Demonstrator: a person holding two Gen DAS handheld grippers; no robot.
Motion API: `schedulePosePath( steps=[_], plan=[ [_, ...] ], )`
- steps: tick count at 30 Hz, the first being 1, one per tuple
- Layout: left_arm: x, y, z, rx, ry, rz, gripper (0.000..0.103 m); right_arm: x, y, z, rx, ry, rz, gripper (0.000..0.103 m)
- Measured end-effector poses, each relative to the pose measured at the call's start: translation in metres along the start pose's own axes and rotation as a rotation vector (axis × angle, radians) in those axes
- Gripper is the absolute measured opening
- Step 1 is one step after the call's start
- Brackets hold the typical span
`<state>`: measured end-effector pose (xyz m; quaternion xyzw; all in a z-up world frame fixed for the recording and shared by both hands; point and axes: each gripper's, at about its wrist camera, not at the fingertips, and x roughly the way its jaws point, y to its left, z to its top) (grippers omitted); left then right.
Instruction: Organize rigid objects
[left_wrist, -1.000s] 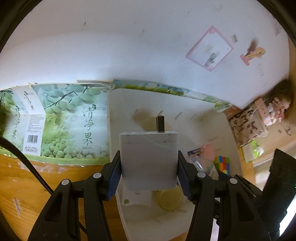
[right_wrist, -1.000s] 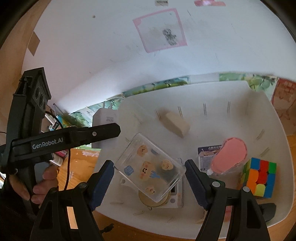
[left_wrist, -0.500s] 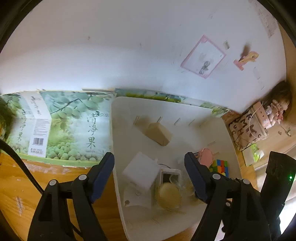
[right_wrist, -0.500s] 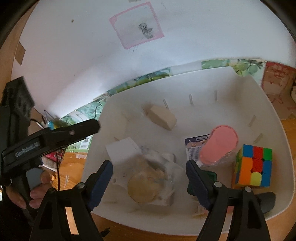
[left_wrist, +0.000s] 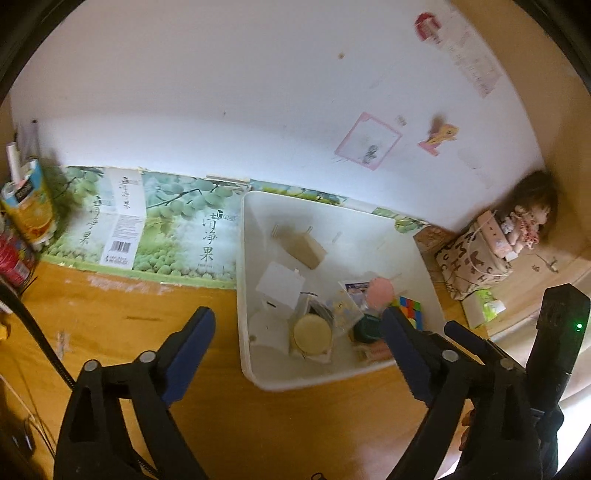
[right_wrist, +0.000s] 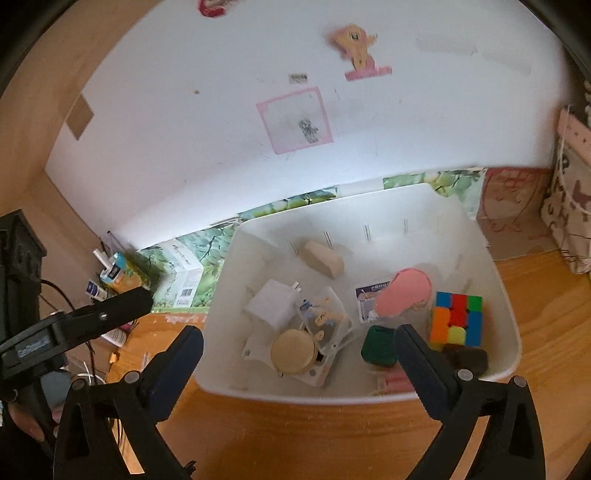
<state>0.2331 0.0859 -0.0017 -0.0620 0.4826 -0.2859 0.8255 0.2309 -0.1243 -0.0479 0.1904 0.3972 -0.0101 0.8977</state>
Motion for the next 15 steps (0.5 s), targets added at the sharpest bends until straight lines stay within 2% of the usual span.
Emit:
schedulePosePath(
  steps=[7,15],
  plan=[
    [-0.032,-0.013,-0.034,-0.062,-0.043,0.018,0.1,-0.04,-0.005,-0.029,-0.016,0.026,-0.064,0.103],
    [-0.048,-0.044,-0.083,-0.103,-0.042,0.142,0.101,-0.083,-0.032,-0.067,0.007,0.079,-0.101,0.103]
  ],
)
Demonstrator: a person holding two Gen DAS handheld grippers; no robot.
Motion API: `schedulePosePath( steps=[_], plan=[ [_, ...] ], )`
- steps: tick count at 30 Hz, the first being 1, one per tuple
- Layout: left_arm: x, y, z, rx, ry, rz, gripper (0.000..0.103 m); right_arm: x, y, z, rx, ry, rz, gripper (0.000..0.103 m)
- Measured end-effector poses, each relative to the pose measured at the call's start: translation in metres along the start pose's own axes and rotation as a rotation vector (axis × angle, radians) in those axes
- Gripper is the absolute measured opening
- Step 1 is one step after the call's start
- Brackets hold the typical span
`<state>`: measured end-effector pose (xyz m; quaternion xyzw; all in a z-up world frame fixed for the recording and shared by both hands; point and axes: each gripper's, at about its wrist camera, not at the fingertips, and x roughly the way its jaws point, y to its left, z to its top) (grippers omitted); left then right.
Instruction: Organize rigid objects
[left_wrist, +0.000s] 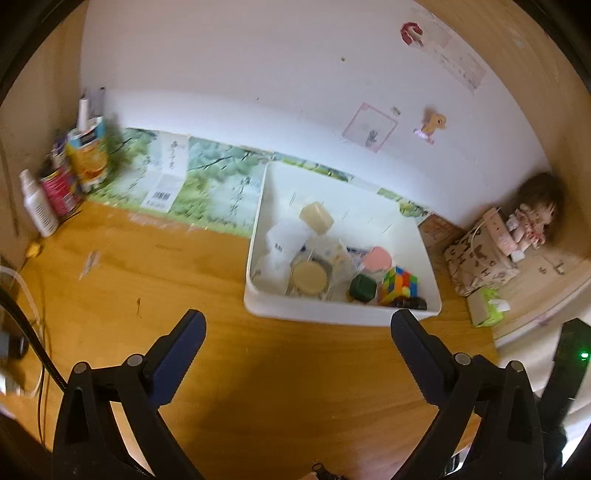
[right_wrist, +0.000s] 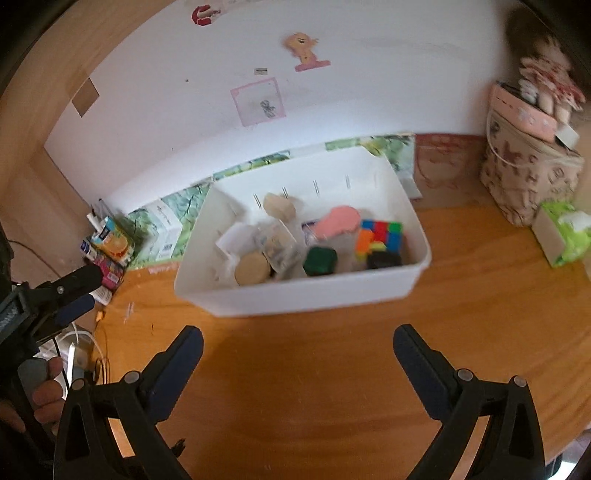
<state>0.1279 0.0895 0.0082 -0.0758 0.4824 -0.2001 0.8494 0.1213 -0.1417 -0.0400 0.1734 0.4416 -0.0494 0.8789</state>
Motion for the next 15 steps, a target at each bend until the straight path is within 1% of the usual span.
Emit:
schedulePosePath(
  steps=[3,4,5,8,10,15],
  plan=[
    [-0.008,-0.015,-0.02,0.003,0.001,0.047,0.101,-0.016,-0.007,-0.01,-0.026,0.013,0.012,0.103],
    [-0.011,-0.023,-0.028,0.004,0.004,0.073,0.101,-0.023,-0.01,-0.014,-0.036,0.016,0.022,0.103],
    [-0.014,-0.026,-0.033,0.003,0.019,0.075,0.101,-0.028,-0.011,-0.018,-0.043,0.024,0.032,0.103],
    [-0.019,-0.041,-0.05,0.014,0.019,0.117,0.101,-0.042,-0.018,-0.027,-0.061,0.051,0.077,0.103],
    [-0.021,-0.052,-0.059,0.031,0.028,0.146,0.102,-0.051,-0.022,-0.032,-0.083,0.055,0.084,0.103],
    [-0.031,-0.067,-0.066,0.069,0.001,0.159,0.102,-0.065,-0.034,-0.038,-0.041,0.083,0.093,0.103]
  ],
)
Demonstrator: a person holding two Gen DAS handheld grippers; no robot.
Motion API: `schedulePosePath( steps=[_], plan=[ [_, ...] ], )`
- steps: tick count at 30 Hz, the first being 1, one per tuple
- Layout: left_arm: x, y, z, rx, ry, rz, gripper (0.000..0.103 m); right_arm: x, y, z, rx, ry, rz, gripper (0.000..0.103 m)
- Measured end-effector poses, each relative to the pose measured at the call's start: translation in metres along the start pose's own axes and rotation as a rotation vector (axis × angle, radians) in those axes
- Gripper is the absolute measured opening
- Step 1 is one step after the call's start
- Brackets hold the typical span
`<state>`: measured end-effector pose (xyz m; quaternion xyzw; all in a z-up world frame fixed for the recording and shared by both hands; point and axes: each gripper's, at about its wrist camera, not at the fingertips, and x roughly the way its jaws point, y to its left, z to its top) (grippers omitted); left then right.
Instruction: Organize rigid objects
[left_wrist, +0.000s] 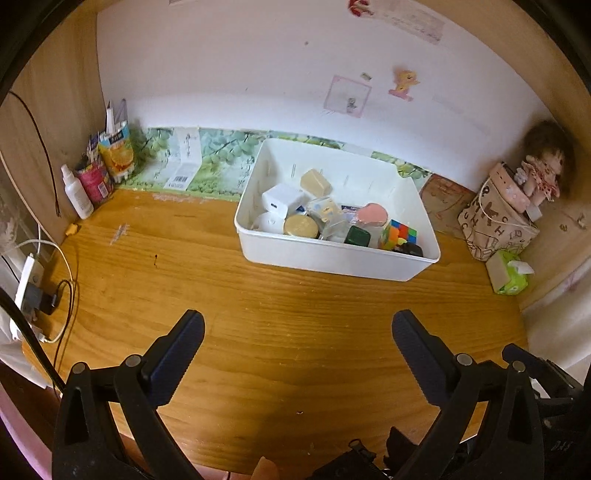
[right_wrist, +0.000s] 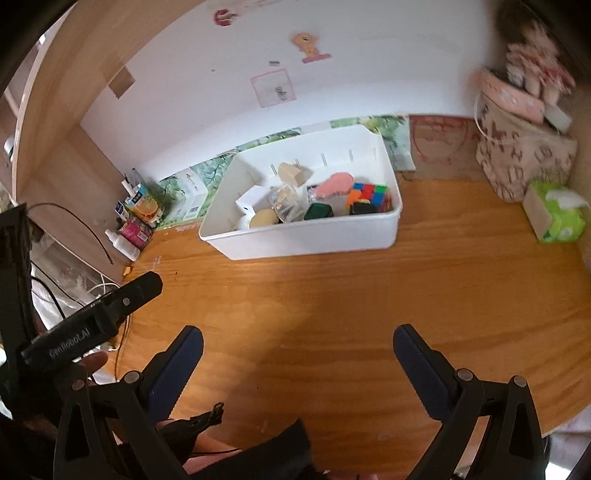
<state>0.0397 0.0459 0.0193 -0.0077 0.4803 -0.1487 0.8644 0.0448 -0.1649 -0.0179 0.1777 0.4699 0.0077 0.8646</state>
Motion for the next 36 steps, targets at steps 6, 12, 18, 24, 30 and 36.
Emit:
schedulePosePath(
  steps=[6,12,18,24,30,36],
  plan=[
    [-0.015,-0.009,0.003,0.018,-0.061,0.028,0.102,-0.013,0.004,0.003,-0.005,-0.049,-0.034,0.103],
    [-0.024,-0.009,0.006,0.018,-0.129,0.053,0.102,-0.019,0.008,0.006,-0.026,-0.095,-0.065,0.103],
    [-0.028,-0.01,0.006,0.03,-0.15,0.051,0.102,-0.018,0.016,0.008,-0.06,-0.107,-0.09,0.103],
    [-0.024,-0.015,0.002,0.058,-0.12,0.037,0.102,-0.013,0.02,0.006,-0.077,-0.077,-0.111,0.103],
    [-0.021,-0.014,-0.008,0.061,-0.071,0.024,0.102,-0.012,0.026,-0.005,-0.084,-0.047,-0.124,0.103],
    [-0.019,-0.013,-0.018,0.071,-0.028,0.026,0.102,-0.01,0.028,-0.016,-0.079,-0.011,-0.141,0.103]
  ],
)
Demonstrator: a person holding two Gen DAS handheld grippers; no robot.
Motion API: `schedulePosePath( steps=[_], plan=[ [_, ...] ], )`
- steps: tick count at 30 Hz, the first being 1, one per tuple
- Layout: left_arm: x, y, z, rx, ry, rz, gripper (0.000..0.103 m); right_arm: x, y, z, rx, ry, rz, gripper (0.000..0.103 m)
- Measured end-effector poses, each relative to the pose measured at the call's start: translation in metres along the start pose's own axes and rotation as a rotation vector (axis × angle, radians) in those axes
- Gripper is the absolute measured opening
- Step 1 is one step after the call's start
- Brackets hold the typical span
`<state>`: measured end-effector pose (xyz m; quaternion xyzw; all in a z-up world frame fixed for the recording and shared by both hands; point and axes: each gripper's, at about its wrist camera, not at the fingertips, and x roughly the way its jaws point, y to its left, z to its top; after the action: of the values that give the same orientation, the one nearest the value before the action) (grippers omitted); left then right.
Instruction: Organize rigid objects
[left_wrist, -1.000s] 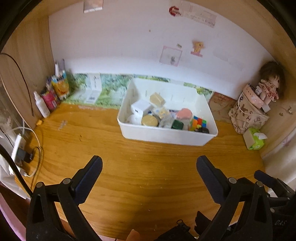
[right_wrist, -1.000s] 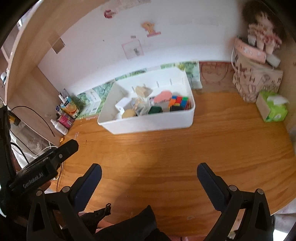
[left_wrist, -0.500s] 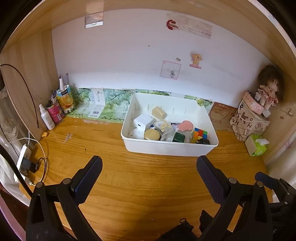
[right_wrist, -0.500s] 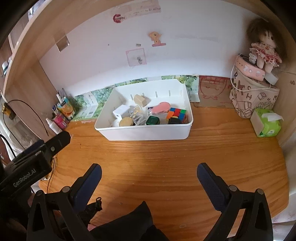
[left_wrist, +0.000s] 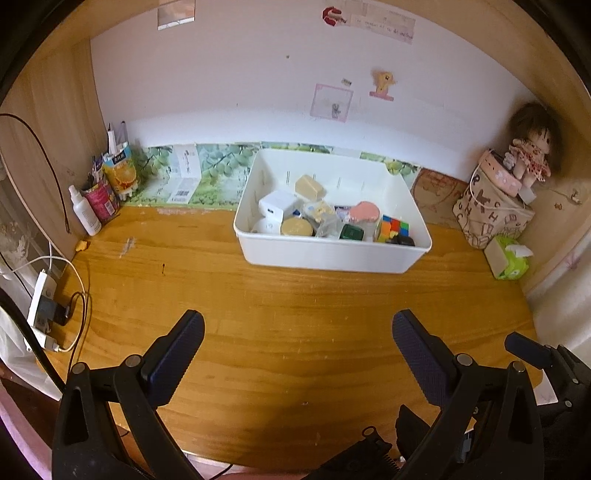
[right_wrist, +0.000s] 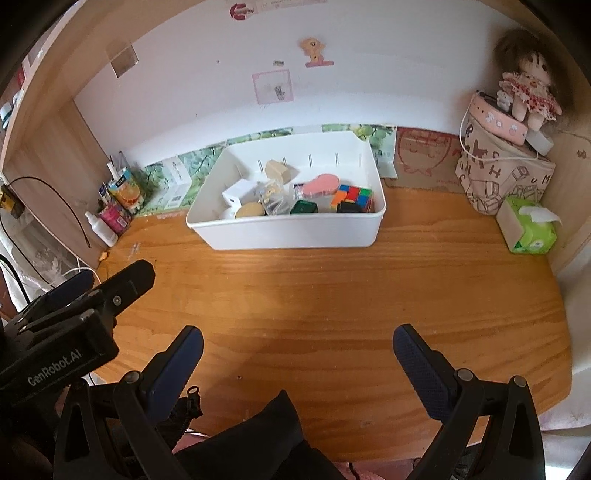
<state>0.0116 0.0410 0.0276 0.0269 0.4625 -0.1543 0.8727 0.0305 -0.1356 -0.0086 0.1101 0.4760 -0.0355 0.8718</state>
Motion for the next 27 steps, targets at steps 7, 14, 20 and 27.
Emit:
schedulePosePath(
  steps=[7,14,20,27],
  plan=[
    [-0.008,0.004,-0.009,0.011,0.011,0.003,0.102,0.0,0.006,-0.012,0.0,0.028,0.007,0.103],
    [-0.015,0.008,-0.011,0.021,-0.01,0.002,0.102,-0.004,0.012,-0.016,0.001,0.021,0.003,0.103],
    [-0.021,0.012,-0.01,0.02,-0.038,-0.002,0.102,-0.007,0.016,-0.016,-0.005,0.004,-0.001,0.103],
    [-0.027,0.012,-0.004,0.025,-0.086,-0.011,0.102,-0.012,0.015,-0.013,-0.005,-0.028,-0.01,0.103]
  ],
)
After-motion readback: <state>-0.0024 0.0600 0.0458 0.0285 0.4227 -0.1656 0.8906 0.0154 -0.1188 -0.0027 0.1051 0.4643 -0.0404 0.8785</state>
